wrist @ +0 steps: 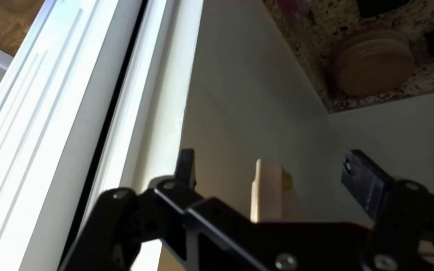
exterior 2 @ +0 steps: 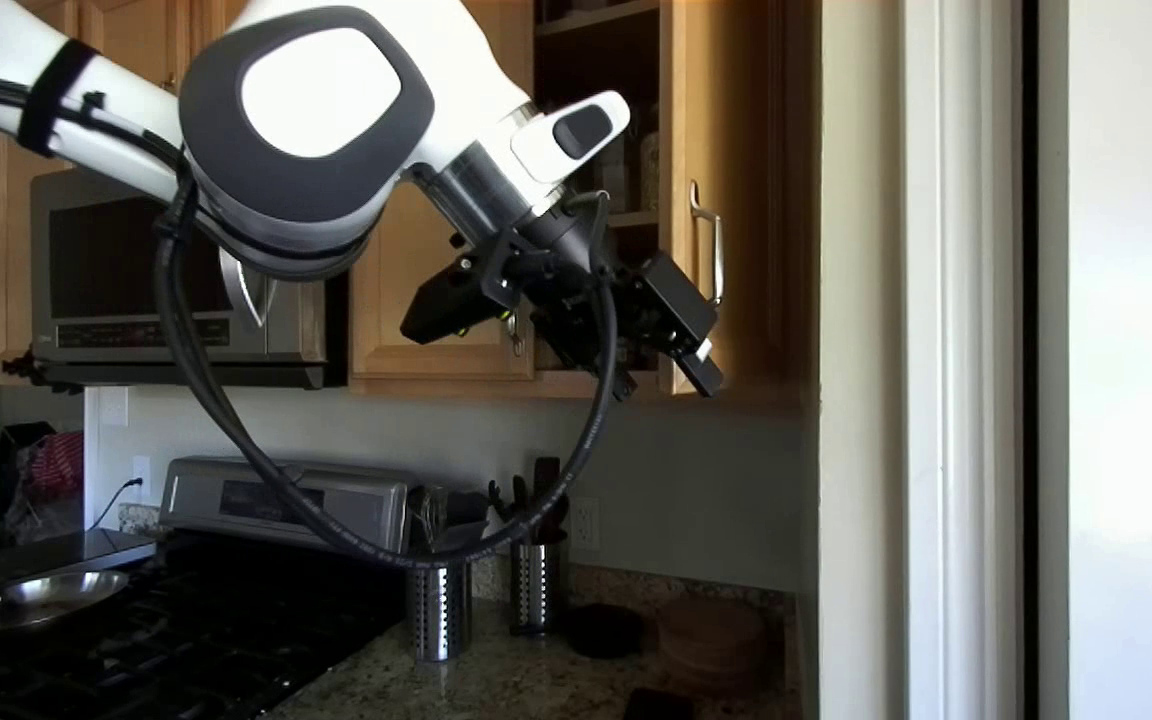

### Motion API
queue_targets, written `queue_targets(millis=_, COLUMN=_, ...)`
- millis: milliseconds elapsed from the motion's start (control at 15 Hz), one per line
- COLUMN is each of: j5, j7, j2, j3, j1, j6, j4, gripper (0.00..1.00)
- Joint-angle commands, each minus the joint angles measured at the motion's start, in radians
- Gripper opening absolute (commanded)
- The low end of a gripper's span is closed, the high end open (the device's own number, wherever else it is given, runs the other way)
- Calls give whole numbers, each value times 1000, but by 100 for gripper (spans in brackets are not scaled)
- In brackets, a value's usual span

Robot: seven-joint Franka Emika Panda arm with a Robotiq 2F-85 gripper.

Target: Close the top right cabinet door

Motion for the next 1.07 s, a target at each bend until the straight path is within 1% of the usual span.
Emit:
queue_targets(millis=0, j5=84, j7=-92, j2=55, j3=-56, j1=72, j6=34, j4=48, gripper=100)
queue_targets(millis=267, j5=167, j7=-170, j2=57, j3=-82, j1=133, j6=23, j4=76, gripper=100)
queue_targets(millis=400, j5=181, j7=-191, j2=52, j3=-79, j1=147, j6=11, j4=84, gripper=100)
queue_targets(millis=533, j5=168, j7=-189, j2=30, j3=-58, j1=136, j6=-40, j4=78, gripper=100)
queue_targets(millis=733, j5=156, j7=-218, j2=-24, j3=-31, j1=148, j6=-96, j4=44, gripper=100)
queue_targets(millis=1000, j5=205, j7=-288, j2=-86, j3=-20, j1=236, j6=-169, j4=23, gripper=100)
